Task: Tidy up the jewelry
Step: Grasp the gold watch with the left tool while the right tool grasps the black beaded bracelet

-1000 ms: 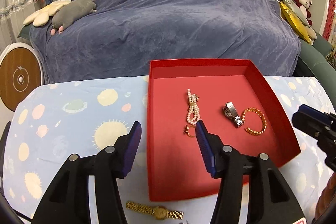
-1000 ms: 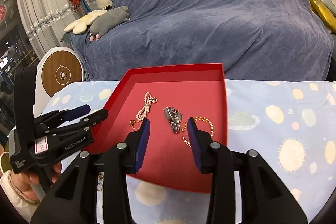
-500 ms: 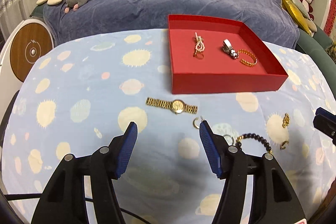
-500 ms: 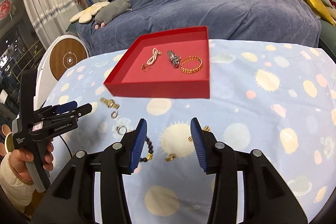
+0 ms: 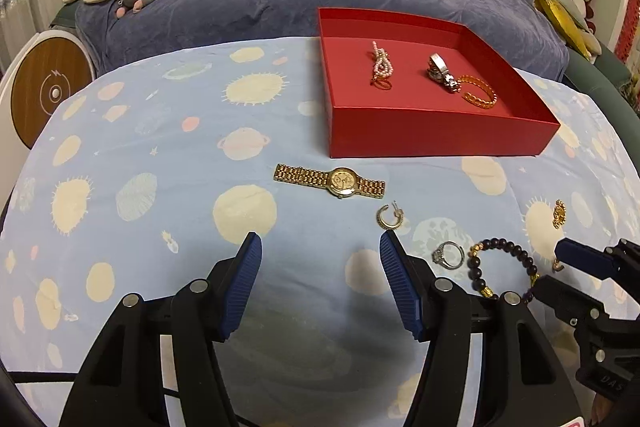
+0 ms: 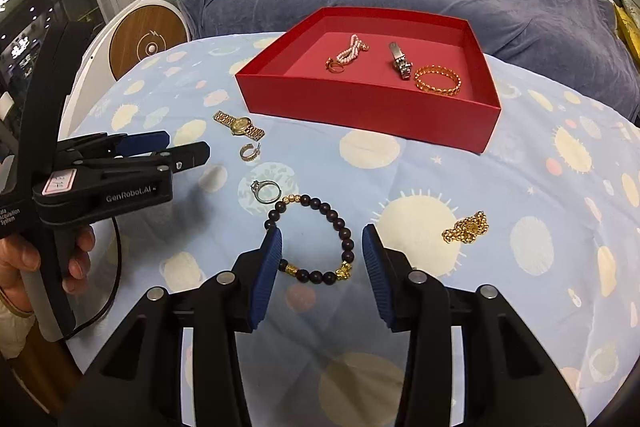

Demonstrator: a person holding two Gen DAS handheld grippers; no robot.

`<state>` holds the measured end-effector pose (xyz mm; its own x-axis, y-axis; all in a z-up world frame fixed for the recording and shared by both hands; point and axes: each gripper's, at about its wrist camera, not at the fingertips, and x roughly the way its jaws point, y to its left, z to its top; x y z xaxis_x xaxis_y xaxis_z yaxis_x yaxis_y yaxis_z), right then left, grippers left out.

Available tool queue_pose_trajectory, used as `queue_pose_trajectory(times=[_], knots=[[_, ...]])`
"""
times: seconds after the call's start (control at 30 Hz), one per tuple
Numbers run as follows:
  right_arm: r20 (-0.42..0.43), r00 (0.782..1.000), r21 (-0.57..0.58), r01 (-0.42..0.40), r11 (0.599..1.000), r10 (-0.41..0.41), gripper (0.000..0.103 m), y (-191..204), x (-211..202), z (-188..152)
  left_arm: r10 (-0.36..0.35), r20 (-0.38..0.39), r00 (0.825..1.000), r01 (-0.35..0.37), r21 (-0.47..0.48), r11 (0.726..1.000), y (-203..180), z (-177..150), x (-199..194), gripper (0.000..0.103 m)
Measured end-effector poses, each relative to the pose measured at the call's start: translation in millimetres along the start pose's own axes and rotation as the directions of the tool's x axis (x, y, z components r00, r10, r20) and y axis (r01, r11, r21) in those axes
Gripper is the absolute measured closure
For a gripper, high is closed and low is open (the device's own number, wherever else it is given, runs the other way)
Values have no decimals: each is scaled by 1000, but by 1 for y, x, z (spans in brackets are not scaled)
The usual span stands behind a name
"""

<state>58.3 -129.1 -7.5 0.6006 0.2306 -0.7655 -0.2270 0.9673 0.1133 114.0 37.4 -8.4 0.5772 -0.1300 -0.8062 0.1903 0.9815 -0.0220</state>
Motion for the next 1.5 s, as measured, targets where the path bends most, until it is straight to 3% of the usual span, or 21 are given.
queue_pose_trajectory(times=[0.27, 0.5, 0.67, 0.9, 1.07, 1.23, 1.4, 1.5], knots=[[-51, 999, 2, 2, 1000, -2, 75, -4, 25, -1, -5, -10, 1000, 5, -34, 999, 6, 8, 11, 43], [-44, 999, -15, 21, 1000, -21, 79, -4, 28, 0, -33, -16, 999, 32, -51, 998, 6, 11, 14, 43], [-50, 998, 11, 40, 999, -39, 95, -9, 29, 3, -41, -18, 999, 40, -84, 996, 6, 17, 21, 43], [-59, 997, 17, 42, 999, -41, 96, -7, 28, 3, -28, -19, 999, 26, -108, 994, -6, 35, 37, 43], [-60, 998, 22, 35, 999, -34, 96, -8, 28, 2, 59, -13, 998, -60, -84, 995, -15, 40, 55, 43], [-67, 997, 28, 29, 999, -27, 96, -9, 27, 2, 81, 16, 997, -80, -20, 997, -16, 26, 49, 50], [-64, 998, 30, 24, 999, -22, 96, -10, 22, 2, 49, -9, 999, -49, -33, 998, 5, 15, 36, 72], [-65, 998, 27, 22, 999, -20, 96, -9, 22, 2, 19, -19, 1000, -20, -62, 998, 17, 9, 29, 72]])
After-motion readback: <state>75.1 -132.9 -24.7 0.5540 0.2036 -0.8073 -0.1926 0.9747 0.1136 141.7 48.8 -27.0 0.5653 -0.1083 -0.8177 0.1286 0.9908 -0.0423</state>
